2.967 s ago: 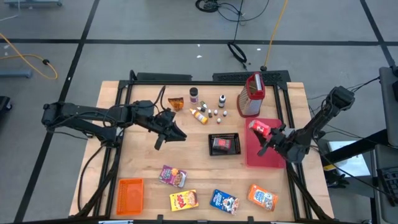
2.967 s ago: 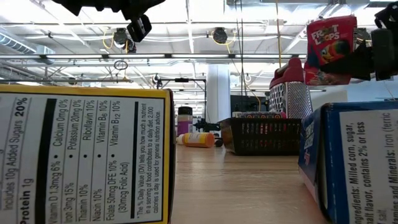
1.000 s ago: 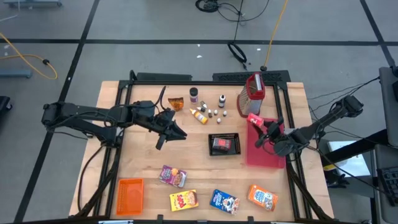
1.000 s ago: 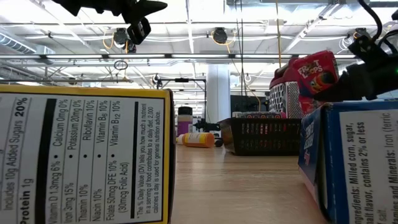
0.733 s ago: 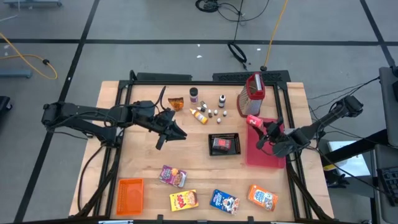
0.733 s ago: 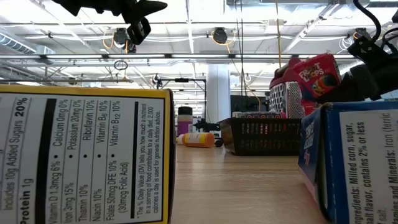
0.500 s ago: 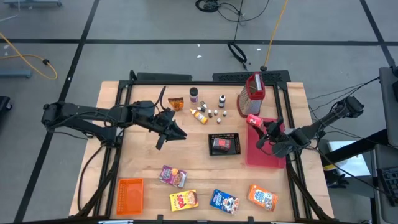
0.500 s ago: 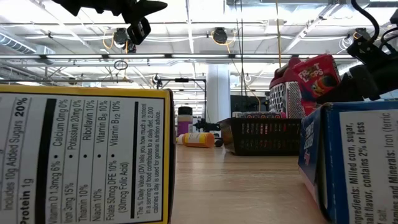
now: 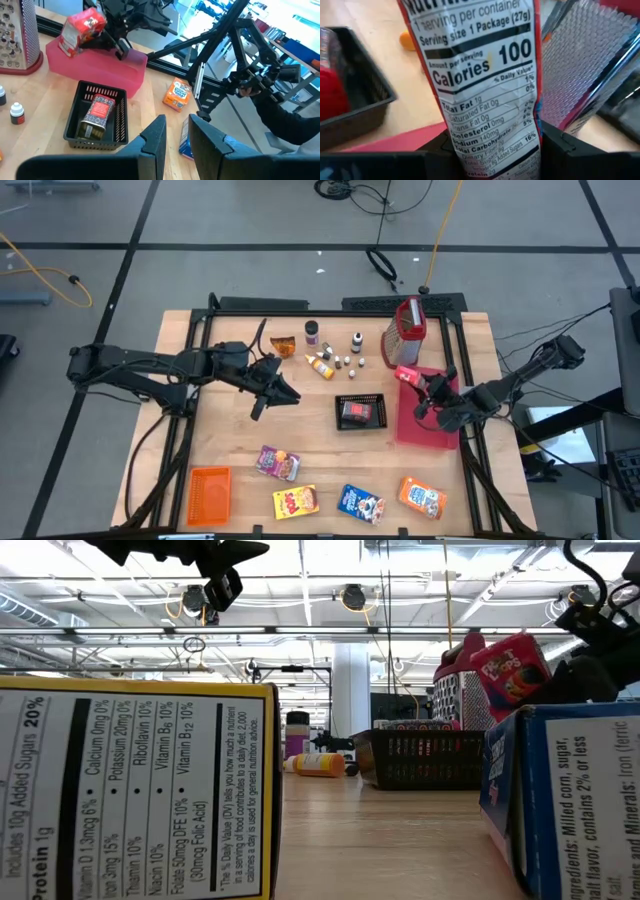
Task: Pick & Place Kitchen Items
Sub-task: Put the red cereal box into the red bin
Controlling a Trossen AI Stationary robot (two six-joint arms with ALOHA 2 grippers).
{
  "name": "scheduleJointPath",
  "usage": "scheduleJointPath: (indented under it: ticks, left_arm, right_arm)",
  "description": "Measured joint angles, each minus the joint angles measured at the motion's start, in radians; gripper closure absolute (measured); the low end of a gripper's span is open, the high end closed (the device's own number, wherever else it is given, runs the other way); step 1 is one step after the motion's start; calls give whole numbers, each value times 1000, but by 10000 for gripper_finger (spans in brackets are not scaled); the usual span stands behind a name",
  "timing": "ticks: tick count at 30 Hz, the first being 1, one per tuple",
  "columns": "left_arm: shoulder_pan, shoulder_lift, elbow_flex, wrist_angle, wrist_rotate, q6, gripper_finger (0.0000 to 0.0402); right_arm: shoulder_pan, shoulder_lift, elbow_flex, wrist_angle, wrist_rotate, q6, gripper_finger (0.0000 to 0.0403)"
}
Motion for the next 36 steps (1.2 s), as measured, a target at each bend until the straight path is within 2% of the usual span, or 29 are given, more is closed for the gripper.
scheduleJointPath:
  ticks: [4,7,13,24,36]
  left_arm:
    - [0,0,0,0,0,0,320]
    - [0,0,0,0,0,0,320]
    - [0,0,0,0,0,8,320]
    - [0,0,0,-1,0,13,320]
    - [0,0,0,-1,0,16,320]
  right_arm:
    - [0,-1,37,-44,17,7,257]
    - [0,-1,42,-117,8,91,255]
    - [0,0,43,-201,-96,255,258]
    - [-4,0,35,-195,-105,265,218]
    - [-99,0,32,-192,-106,247,153]
